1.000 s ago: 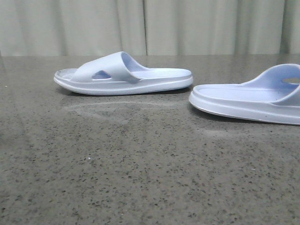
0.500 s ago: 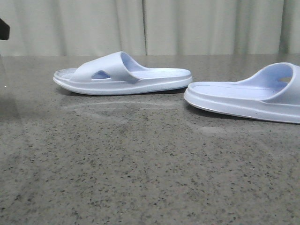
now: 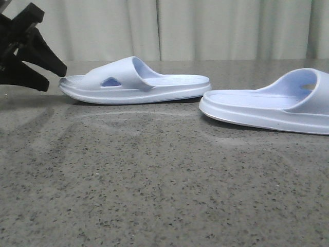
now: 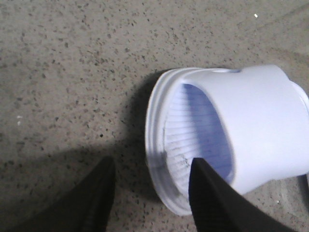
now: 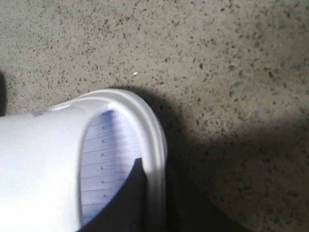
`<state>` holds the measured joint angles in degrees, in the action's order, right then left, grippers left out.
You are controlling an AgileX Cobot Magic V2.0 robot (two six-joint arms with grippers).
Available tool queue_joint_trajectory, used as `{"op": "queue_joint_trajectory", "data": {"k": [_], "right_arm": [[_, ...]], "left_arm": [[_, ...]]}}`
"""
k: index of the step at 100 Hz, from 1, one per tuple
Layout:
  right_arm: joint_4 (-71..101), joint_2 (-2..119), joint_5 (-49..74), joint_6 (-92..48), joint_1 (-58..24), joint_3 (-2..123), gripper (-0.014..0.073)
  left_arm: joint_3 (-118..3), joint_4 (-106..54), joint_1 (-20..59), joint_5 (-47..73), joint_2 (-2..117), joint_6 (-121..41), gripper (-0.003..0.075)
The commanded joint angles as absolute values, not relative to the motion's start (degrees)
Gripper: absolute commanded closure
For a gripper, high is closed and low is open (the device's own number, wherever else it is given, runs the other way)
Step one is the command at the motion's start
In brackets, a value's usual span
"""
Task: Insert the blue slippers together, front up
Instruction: 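Close both grippers on the slipper heel rims and lift them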
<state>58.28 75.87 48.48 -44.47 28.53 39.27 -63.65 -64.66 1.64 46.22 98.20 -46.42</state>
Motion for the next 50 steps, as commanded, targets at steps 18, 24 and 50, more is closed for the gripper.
{"op": "queue_joint_trajectory", "data": {"k": [18,24,50], "right_arm": [[60.47,75.04,48.91,-46.04,28.66,40.27,0.0701],[60.51,75.04,48.80,-46.15,28.66,40.27,0.0701],[60.94,75.04,48.69,-46.25,28.66,40.27,0.0701]], "left_arm": [[-68.55,-72.46,1.88,50.38,100.84,-48.38,0.0412],[-69.04,-72.60,1.88,51.21,101.32,-49.30,0.0412],[-69.27,-73.35,2.56,52.25,102.94,-49.91,0.0424]]}}
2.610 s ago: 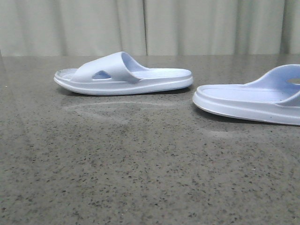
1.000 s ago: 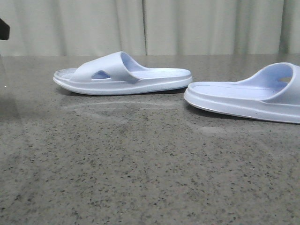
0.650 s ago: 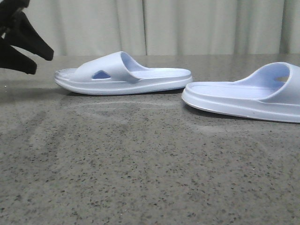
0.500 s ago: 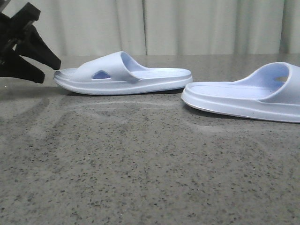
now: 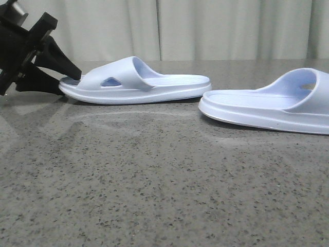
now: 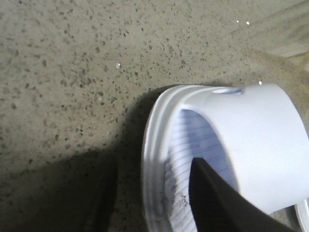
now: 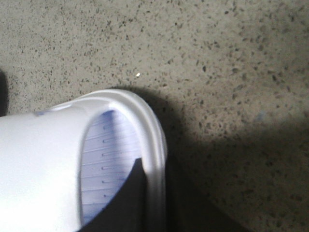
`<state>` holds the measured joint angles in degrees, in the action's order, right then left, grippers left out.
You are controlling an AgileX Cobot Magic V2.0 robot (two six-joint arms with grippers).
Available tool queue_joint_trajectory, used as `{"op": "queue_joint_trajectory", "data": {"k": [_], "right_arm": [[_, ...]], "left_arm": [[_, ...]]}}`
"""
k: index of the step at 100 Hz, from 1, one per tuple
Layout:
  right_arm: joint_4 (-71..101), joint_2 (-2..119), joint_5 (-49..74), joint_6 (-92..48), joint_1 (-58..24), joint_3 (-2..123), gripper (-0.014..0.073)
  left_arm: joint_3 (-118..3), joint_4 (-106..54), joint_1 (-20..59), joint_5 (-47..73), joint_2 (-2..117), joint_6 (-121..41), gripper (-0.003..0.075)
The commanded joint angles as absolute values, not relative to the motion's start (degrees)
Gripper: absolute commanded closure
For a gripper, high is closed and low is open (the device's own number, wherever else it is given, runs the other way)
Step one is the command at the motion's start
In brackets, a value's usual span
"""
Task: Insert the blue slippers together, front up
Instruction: 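Close both grippers on the slipper heel rims and lift them, then carry the right gripper's slipper over the left gripper's slipper, stacking them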
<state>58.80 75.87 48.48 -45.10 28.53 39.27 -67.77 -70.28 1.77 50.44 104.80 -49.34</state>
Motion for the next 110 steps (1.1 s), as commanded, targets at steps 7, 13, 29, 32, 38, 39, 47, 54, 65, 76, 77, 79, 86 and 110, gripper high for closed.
{"op": "queue_joint_trajectory", "data": {"k": [7,13,29,32,38,39,47,54,65,76,77,79,86,110], "right_arm": [[60.94,75.04,48.93,-46.25,28.66,40.27,0.0701],[60.94,75.04,49.05,-46.25,28.66,40.27,0.0701],[61.10,75.04,49.59,-46.25,28.66,40.27,0.0701],[61.42,75.04,49.59,-46.25,28.66,40.27,0.0701],[61.99,75.04,50.13,-46.25,28.66,40.27,0.0701],[62.17,75.04,50.27,-46.39,28.66,40.27,0.0701],[64.19,74.77,51.43,-48.13,28.66,40.27,0.0701],[66.47,74.29,52.48,-49.42,28.66,40.38,0.0701],[69.73,73.32,54.51,-51.12,28.66,41.38,0.0701],[74.09,72.46,58.44,-52.43,28.66,43.74,0.0701],[74.30,72.38,58.70,-52.43,28.66,43.93,0.0701],[74.91,72.38,59.52,-52.43,28.66,44.56,0.0701],[76.87,72.23,62.41,-52.43,28.66,46.93,0.0701],[86.69,72.23,70.22,-53.35,28.66,52.95,0.0701]], "left_arm": [[-69.27,-73.53,2.56,52.71,103.04,-49.91,0.0475],[-69.27,-73.51,2.56,53.26,103.04,-50.32,0.0545],[-69.27,-73.87,2.56,56.52,103.04,-51.65,0.0705],[-69.27,-74.01,2.56,56.93,103.04,-51.86,0.0705],[-69.27,-74.01,2.18,57.49,102.31,-52.31,0.0705],[-69.27,-74.01,2.16,57.43,102.20,-52.41,0.0705],[-69.27,-74.01,1.15,57.52,100.31,-52.55,0.0705],[-69.27,-74.01,-0.08,57.52,98.15,-52.55,0.0705],[-69.27,-73.90,-2.82,58.57,94.64,-52.55,0.0705],[-69.27,-73.90,-5.80,60.60,91.67,-52.55,0.0705],[-69.27,-74.02,-5.98,60.97,91.50,-52.44,0.0705],[-69.27,-74.02,-6.56,61.38,91.08,-52.30,0.0705],[-69.27,-74.15,-8.27,62.99,89.94,-51.38,0.0705],[-69.27,-78.25,-12.64,71.74,89.19,-49.29,0.0705]]}}
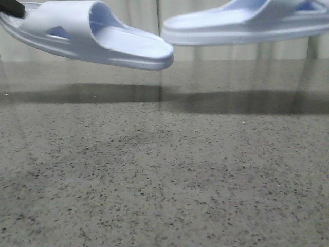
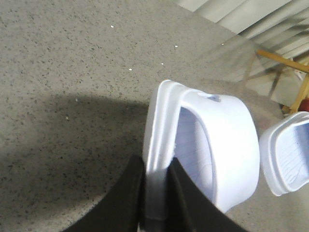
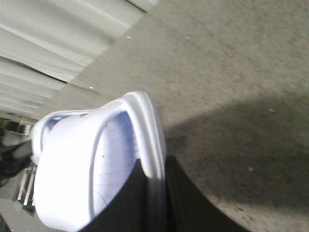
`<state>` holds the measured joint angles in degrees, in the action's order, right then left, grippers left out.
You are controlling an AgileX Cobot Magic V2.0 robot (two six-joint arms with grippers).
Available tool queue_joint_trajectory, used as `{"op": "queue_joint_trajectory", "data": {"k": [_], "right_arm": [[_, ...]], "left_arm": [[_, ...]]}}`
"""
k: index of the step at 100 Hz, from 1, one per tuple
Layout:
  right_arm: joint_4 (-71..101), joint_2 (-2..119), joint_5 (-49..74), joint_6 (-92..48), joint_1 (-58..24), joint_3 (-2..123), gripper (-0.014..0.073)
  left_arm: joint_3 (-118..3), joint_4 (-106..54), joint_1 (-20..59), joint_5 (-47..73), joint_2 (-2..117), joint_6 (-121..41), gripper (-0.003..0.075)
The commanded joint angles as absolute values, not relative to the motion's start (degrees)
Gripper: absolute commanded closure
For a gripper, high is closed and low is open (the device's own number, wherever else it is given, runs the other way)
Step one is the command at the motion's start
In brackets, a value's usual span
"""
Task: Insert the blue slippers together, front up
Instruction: 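Carry the right gripper's slipper over the left gripper's slipper, stacking them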
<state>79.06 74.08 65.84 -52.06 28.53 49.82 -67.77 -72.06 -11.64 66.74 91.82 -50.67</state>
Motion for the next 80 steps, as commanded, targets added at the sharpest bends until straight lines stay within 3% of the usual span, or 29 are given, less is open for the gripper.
{"op": "queue_joint_trajectory", "data": {"k": [1,80], "right_arm": [[86.89,72.23,70.36,-53.35,28.66,53.07,0.0701],[92.80,81.33,65.97,-59.74,21.79,58.33,0.0700]], "left_arm": [[-69.27,-78.38,-12.74,71.91,89.19,-49.28,0.0705],[-69.27,-82.38,-9.59,72.59,89.05,-37.69,0.0705]]}}
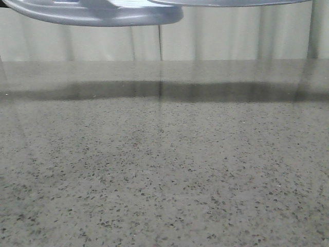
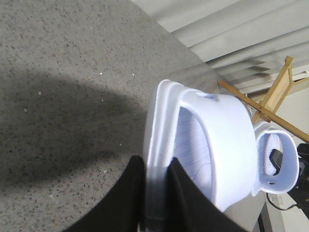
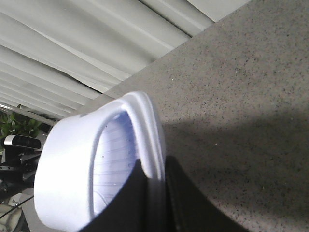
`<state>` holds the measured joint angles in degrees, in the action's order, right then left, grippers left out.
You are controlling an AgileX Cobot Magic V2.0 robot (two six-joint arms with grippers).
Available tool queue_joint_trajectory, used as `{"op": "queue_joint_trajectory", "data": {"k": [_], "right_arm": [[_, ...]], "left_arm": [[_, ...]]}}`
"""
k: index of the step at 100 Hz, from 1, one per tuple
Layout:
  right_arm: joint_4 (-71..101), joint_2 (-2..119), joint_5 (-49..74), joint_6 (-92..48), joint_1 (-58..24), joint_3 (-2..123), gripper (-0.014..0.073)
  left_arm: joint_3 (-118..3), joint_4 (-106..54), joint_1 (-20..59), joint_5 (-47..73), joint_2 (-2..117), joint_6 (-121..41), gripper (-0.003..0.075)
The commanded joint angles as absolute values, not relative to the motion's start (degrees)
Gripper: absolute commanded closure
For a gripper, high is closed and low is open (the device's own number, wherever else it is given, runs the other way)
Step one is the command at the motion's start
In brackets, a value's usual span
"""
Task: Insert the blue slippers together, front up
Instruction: 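Carry the right gripper's slipper over the left gripper's slipper, stacking them, then lower the stacked slippers onto the table, both facing up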
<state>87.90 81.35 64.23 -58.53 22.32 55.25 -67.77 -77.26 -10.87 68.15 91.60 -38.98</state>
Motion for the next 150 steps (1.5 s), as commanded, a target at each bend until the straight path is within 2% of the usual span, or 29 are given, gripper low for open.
{"op": "queue_joint_trajectory", "data": {"k": [1,50,150], "right_arm": [[92.80,81.50,65.97,-59.74,21.65,58.44,0.0700],[91.49,90.17,68.46,-59.83,19.20,66.45,0.0700],[92.65,106.78,69.40,-59.40,-6.12,74.56,0.0700]], "left_arm": [[-69.27,-82.38,-9.40,72.59,89.05,-37.57,0.0705],[-69.27,-81.46,-7.73,72.59,89.05,-37.11,0.0705],[-69.27,-81.54,-6.23,72.59,89.15,-35.56,0.0705]]}}
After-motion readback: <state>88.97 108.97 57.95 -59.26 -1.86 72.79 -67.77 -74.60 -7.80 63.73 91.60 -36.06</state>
